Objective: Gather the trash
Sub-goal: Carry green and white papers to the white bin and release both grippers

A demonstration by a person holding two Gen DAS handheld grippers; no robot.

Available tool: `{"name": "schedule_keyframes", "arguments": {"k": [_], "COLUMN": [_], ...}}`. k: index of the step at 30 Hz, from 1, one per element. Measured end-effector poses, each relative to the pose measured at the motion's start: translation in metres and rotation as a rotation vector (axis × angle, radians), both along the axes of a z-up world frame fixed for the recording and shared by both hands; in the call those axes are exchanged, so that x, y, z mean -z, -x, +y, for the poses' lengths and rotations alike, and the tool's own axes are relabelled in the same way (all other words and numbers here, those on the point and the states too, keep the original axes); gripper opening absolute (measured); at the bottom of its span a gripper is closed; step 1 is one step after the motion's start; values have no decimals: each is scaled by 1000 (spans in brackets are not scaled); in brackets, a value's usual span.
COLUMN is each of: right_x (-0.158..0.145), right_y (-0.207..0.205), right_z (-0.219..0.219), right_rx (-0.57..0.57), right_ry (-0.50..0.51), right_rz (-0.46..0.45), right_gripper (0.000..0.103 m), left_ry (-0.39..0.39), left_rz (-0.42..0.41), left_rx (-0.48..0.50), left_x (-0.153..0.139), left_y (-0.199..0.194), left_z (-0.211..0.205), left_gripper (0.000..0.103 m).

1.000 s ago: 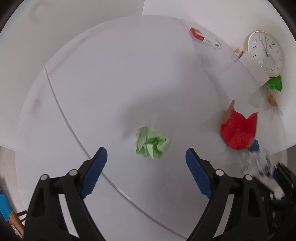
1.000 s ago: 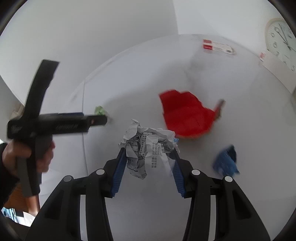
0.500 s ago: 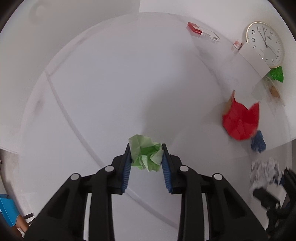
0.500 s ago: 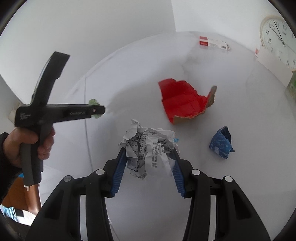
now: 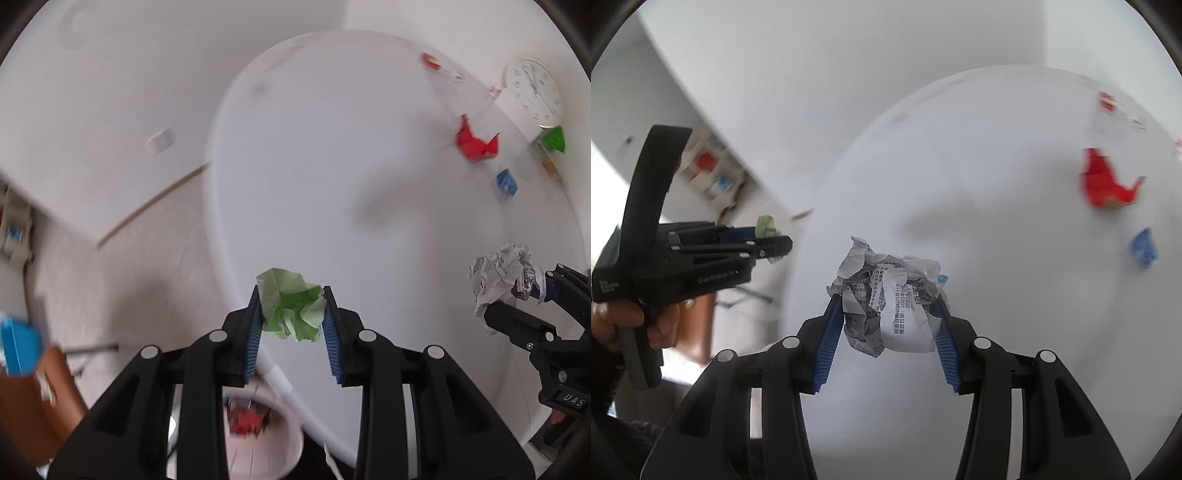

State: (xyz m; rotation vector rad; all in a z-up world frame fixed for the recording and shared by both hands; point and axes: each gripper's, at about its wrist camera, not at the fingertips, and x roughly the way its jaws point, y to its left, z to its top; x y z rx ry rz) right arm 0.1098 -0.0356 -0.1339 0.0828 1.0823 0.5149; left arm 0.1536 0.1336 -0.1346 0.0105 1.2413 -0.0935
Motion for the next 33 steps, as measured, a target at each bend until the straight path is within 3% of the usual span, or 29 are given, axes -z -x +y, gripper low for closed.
{"name": "schedule_keyframes", "arguments": {"k": [7, 13, 21, 29, 30, 33], "right_x": [-5, 7, 7, 3, 3, 4], "right_y": [66, 108, 119, 124, 123, 125], "right_z": [81, 128, 167, 170, 167, 159], "right_rx": [-194, -289, -398, -421, -411, -403], "right_ry": [1, 23, 67, 117, 114, 111], "right_rz": [23, 64, 78, 49, 56, 69], "right_gripper": [48, 48, 48, 49, 49, 49], "left_ry": [6, -11, 19, 98, 102, 79], "left_rz": [62, 85, 105, 169, 189, 271], "left_rx": [-174, -217, -288, -331, -318, -301], "left_x": [14, 27, 42, 86, 96, 129], "left_y": [113, 170, 197, 203, 203, 202], "left_z": [79, 103, 120, 127, 125, 118], "left_gripper": [30, 30, 30, 32, 42, 97]}}
